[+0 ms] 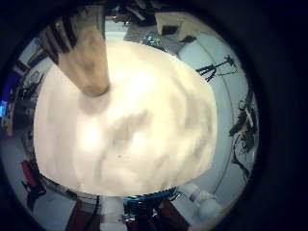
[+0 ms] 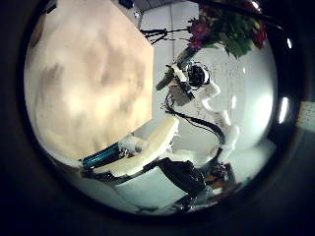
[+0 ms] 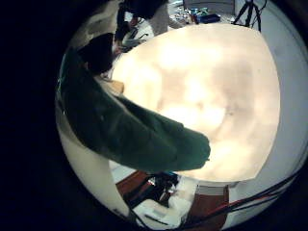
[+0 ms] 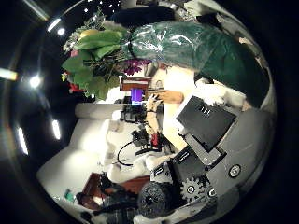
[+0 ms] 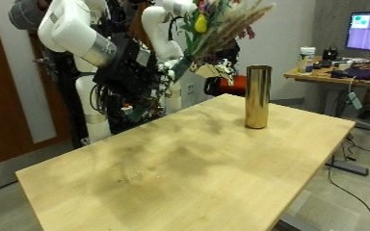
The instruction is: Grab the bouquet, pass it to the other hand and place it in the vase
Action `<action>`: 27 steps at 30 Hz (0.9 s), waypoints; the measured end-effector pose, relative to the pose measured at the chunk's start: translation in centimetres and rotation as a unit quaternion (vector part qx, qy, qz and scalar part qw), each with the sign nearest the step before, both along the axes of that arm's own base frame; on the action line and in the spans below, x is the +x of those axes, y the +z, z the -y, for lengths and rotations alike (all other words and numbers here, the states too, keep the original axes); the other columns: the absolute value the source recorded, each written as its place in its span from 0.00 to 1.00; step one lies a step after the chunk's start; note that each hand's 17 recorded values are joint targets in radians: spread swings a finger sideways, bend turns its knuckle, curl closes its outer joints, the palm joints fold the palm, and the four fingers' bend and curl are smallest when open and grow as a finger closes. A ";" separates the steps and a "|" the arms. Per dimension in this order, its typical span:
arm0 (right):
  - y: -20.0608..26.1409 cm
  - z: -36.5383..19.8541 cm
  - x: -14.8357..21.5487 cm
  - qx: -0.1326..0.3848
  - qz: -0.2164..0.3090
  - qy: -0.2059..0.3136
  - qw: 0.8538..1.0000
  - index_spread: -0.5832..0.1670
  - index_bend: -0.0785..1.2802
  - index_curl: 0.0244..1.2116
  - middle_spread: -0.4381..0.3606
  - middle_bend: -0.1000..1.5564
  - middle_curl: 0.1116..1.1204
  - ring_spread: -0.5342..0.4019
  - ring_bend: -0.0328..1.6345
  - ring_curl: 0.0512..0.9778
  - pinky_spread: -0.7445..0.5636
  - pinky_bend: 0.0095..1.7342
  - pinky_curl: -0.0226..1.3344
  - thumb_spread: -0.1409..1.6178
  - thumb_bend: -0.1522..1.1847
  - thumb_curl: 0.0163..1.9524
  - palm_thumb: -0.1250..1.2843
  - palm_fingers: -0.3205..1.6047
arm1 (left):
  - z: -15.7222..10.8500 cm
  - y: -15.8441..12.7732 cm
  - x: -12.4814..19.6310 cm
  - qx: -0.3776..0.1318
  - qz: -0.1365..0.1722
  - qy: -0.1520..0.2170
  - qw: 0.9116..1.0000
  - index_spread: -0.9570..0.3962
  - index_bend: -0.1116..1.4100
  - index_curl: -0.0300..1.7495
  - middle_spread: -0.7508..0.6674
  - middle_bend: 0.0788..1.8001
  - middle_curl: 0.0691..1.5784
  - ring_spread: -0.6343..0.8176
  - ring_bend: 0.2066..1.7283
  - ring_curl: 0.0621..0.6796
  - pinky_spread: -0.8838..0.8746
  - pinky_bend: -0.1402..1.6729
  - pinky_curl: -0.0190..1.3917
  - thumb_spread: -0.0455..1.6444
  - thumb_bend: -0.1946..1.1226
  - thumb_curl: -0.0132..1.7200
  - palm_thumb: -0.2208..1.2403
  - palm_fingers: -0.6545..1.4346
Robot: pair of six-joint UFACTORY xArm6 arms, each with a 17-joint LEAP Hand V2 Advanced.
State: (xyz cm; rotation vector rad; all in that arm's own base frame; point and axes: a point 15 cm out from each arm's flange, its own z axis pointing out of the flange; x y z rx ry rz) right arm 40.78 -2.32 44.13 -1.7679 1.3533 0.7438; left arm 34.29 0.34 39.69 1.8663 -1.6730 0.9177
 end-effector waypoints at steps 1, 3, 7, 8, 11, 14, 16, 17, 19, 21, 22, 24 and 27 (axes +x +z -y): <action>-0.1 -0.4 -0.2 0.014 0.000 0.004 1.000 0.28 0.70 0.95 0.36 0.84 0.69 0.36 0.89 0.64 0.41 0.66 0.86 0.32 0.21 0.59 0.97 0.74 | 0.1 0.1 0.0 -0.007 0.005 0.000 1.000 0.78 0.18 0.20 0.69 0.07 0.18 0.72 0.24 0.19 0.66 0.24 0.23 0.60 0.13 0.18 0.30 0.44; 0.1 -1.0 -0.5 0.037 0.007 0.009 0.999 0.28 0.70 0.95 0.36 0.84 0.69 0.36 0.88 0.64 0.41 0.66 0.87 0.31 0.21 0.60 0.97 0.74 | 0.0 0.4 -0.1 -0.020 0.015 0.004 1.000 0.78 0.18 0.20 0.69 0.07 0.18 0.72 0.25 0.19 0.66 0.24 0.23 0.59 0.12 0.18 0.29 0.44; 0.0 -2.4 -1.2 0.069 0.020 0.019 0.997 0.28 0.70 0.95 0.36 0.84 0.69 0.36 0.88 0.64 0.41 0.65 0.88 0.31 0.21 0.60 0.97 0.74 | 0.2 1.1 0.0 -0.056 0.032 0.006 0.998 0.78 0.18 0.19 0.69 0.07 0.19 0.72 0.25 0.18 0.67 0.26 0.23 0.57 0.12 0.18 0.27 0.44; 0.0 -2.8 -1.3 0.073 0.022 0.023 0.997 0.28 0.70 0.95 0.36 0.84 0.69 0.36 0.89 0.64 0.41 0.65 0.89 0.31 0.21 0.61 0.97 0.74 | 0.1 1.3 0.0 -0.067 0.037 0.007 0.997 0.78 0.18 0.19 0.70 0.07 0.19 0.72 0.26 0.18 0.67 0.26 0.23 0.56 0.12 0.18 0.27 0.44; 0.2 -4.4 -1.6 0.084 0.033 0.041 0.995 0.28 0.70 0.96 0.36 0.84 0.69 0.36 0.89 0.64 0.41 0.65 0.89 0.30 0.21 0.61 0.96 0.74 | -0.2 2.0 -0.2 -0.106 0.054 0.008 0.993 0.79 0.18 0.19 0.71 0.07 0.18 0.71 0.26 0.18 0.68 0.27 0.23 0.55 0.12 0.19 0.25 0.43; 0.2 -5.7 -2.2 0.099 0.041 0.052 0.993 0.28 0.70 0.96 0.36 0.84 0.70 0.36 0.89 0.64 0.41 0.65 0.90 0.30 0.21 0.61 0.97 0.74 | -0.3 2.7 -0.4 -0.152 0.074 0.004 0.986 0.79 0.18 0.19 0.72 0.07 0.18 0.71 0.26 0.18 0.70 0.27 0.23 0.54 0.12 0.19 0.25 0.42; -0.1 -6.6 -2.7 0.102 0.040 0.063 0.992 0.28 0.70 0.96 0.36 0.84 0.70 0.36 0.89 0.64 0.41 0.65 0.90 0.30 0.21 0.62 0.97 0.74 | -0.8 3.1 -0.6 -0.176 0.082 0.007 0.981 0.78 0.18 0.19 0.72 0.07 0.18 0.72 0.27 0.18 0.70 0.27 0.23 0.53 0.12 0.19 0.25 0.41; -0.2 -7.0 -2.8 0.103 0.038 0.068 0.992 0.28 0.70 0.96 0.36 0.84 0.70 0.36 0.89 0.64 0.41 0.64 0.90 0.30 0.21 0.62 0.97 0.74 | -1.0 3.2 -0.6 -0.184 0.085 0.008 0.979 0.79 0.18 0.19 0.72 0.07 0.18 0.72 0.27 0.18 0.71 0.27 0.23 0.53 0.12 0.19 0.25 0.41; -0.4 -7.7 -3.2 0.105 0.044 0.079 0.990 0.28 0.70 0.96 0.36 0.84 0.70 0.36 0.89 0.64 0.41 0.64 0.91 0.29 0.21 0.62 0.97 0.74 | -1.0 3.5 -0.9 -0.200 0.086 0.003 0.976 0.79 0.18 0.19 0.72 0.07 0.18 0.72 0.28 0.18 0.71 0.28 0.23 0.52 0.12 0.19 0.25 0.40; -0.7 -8.4 -3.4 0.106 0.046 0.088 0.989 0.28 0.70 0.96 0.36 0.84 0.70 0.36 0.89 0.64 0.41 0.64 0.91 0.29 0.21 0.62 0.97 0.74 | -1.0 3.7 -0.9 -0.218 0.087 -0.001 0.972 0.79 0.18 0.19 0.73 0.07 0.18 0.73 0.28 0.18 0.72 0.28 0.23 0.52 0.12 0.19 0.25 0.40; -0.8 -8.8 -3.5 0.106 0.046 0.094 0.989 0.28 0.70 0.96 0.36 0.84 0.70 0.36 0.89 0.64 0.41 0.64 0.91 0.29 0.21 0.62 0.97 0.74 | -0.9 3.8 -1.0 -0.225 0.088 -0.003 0.970 0.79 0.18 0.19 0.73 0.07 0.18 0.73 0.28 0.18 0.72 0.28 0.23 0.51 0.12 0.20 0.25 0.40; -1.3 -9.9 -3.8 0.109 0.049 0.109 0.987 0.28 0.70 0.96 0.36 0.84 0.70 0.36 0.89 0.64 0.41 0.64 0.91 0.28 0.21 0.62 0.97 0.74 | -0.9 3.9 -1.2 -0.238 0.090 -0.008 0.967 0.79 0.18 0.19 0.73 0.07 0.18 0.73 0.28 0.18 0.72 0.28 0.23 0.51 0.12 0.20 0.25 0.40; -2.0 -10.7 -3.9 0.121 0.047 0.117 0.984 0.28 0.70 0.95 0.36 0.84 0.70 0.36 0.89 0.64 0.40 0.64 0.92 0.28 0.21 0.62 0.97 0.74 | -0.8 3.8 -1.1 -0.264 0.097 -0.015 0.960 0.80 0.18 0.18 0.74 0.07 0.18 0.73 0.28 0.18 0.73 0.29 0.23 0.51 0.12 0.20 0.25 0.39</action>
